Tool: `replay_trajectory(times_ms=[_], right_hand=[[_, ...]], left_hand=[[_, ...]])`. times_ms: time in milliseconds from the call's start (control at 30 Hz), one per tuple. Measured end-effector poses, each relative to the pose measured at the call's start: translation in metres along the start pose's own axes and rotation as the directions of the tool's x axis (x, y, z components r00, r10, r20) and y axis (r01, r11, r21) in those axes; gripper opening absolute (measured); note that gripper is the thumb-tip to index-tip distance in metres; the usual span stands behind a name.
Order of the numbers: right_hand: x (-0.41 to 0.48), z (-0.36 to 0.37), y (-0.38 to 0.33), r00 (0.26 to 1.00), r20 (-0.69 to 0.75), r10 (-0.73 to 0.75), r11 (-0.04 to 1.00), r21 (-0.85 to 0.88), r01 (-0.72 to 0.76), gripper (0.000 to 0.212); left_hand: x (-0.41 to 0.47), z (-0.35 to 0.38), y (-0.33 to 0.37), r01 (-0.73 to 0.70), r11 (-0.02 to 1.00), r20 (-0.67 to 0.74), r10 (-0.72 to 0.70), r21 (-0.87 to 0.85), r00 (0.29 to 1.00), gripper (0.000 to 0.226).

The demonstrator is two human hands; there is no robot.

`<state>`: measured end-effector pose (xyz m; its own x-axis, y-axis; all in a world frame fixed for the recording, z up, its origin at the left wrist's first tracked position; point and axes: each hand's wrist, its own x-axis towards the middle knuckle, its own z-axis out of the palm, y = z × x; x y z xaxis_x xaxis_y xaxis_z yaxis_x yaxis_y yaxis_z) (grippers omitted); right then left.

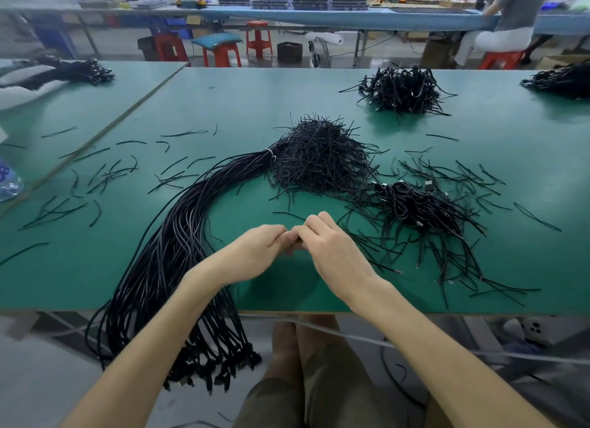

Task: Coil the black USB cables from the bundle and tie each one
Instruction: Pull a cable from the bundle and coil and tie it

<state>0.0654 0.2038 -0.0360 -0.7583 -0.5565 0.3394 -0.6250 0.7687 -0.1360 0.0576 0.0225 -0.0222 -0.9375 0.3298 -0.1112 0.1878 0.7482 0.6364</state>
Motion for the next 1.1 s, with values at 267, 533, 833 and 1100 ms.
replay_trajectory(times_ms=[267, 533, 833, 1100], right_hand=[[0.006, 0.004, 0.002, 0.999, 0.048, 0.007, 0.994, -0.108, -0.002, 0.04], [0.008, 0.003, 0.005, 0.999, -0.027, -0.046, 0.994, -0.105, 0.043, 0.039], [0.02, 0.017, 0.003, 0.972, -0.234, 0.0, 0.969, -0.242, -0.058, 0.062], [0.033, 0.021, 0.013, 0.88, -0.172, 0.442, 0.891, -0.03, -0.453, 0.028]], left_hand=[[0.001, 0.0, -0.005, -0.02, 0.999, -0.125, 0.023, 0.032, 0.992, 0.036], [-0.002, -0.003, 0.002, 0.056, 0.947, 0.119, -0.019, -0.316, 0.993, 0.044], [0.012, 0.006, -0.008, 0.045, 0.994, -0.266, -0.069, -0.098, 0.961, 0.042], [0.023, 0.011, -0.023, 0.092, 0.876, -0.408, -0.311, -0.474, 0.859, 0.039]])
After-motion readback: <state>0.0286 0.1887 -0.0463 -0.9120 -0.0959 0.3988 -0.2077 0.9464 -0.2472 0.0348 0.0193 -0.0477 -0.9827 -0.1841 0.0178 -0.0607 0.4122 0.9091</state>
